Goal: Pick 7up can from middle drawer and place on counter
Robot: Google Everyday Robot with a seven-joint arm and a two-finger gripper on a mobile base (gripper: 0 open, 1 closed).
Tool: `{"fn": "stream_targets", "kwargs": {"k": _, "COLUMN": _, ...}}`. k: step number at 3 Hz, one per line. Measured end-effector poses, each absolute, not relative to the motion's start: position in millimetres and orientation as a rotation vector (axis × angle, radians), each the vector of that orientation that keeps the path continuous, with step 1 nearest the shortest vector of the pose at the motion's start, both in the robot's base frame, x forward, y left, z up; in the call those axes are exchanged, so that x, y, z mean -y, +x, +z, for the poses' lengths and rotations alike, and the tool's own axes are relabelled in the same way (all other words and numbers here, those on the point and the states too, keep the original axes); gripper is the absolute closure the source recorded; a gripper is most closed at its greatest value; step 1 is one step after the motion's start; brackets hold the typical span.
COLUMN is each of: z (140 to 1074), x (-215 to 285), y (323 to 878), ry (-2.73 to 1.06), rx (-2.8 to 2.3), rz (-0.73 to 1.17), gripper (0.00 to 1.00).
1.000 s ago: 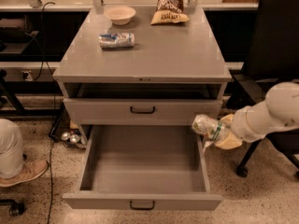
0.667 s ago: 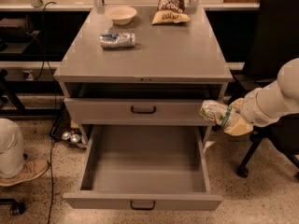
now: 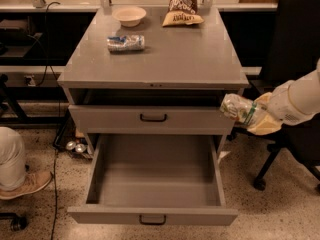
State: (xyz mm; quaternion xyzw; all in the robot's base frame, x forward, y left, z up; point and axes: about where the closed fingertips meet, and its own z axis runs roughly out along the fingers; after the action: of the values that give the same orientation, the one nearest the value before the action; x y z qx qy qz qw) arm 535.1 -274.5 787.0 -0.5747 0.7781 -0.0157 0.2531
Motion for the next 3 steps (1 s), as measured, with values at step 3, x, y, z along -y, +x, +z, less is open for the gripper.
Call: {"fn": "stream_targets", "kwargs": {"k": 3, "z": 872.0, "x": 282.0, "y": 614.9, "ry": -1.621, "rx": -2.132, "rz": -0.016, "gripper": 1.00}}
